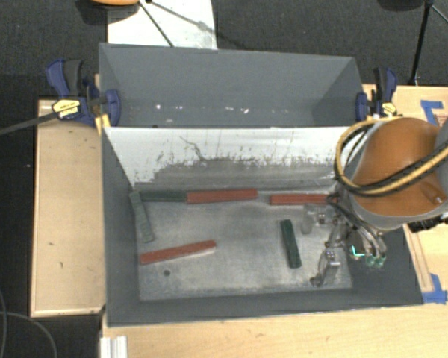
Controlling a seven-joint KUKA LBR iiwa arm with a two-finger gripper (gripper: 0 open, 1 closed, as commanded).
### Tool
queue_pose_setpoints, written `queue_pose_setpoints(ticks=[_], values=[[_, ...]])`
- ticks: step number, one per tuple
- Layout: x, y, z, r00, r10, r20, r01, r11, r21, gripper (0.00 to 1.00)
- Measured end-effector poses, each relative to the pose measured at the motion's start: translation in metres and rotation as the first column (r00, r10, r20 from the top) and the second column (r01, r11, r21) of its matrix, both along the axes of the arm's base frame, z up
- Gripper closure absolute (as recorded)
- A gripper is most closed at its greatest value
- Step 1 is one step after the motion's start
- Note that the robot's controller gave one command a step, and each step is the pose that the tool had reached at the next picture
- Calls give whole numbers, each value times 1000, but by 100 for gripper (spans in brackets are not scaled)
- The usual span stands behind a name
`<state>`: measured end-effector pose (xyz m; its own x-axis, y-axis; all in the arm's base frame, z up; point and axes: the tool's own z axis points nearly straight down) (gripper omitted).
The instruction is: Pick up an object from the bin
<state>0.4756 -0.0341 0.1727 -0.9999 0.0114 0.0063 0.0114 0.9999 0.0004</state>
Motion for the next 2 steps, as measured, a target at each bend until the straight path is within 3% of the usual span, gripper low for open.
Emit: queue_pose_setpoints(ticks=[1,2], values=[[2,0,4,1000,1,8,-1,1000,-1,0],[19,4,-39,997,-81,13,81,997,0,0]])
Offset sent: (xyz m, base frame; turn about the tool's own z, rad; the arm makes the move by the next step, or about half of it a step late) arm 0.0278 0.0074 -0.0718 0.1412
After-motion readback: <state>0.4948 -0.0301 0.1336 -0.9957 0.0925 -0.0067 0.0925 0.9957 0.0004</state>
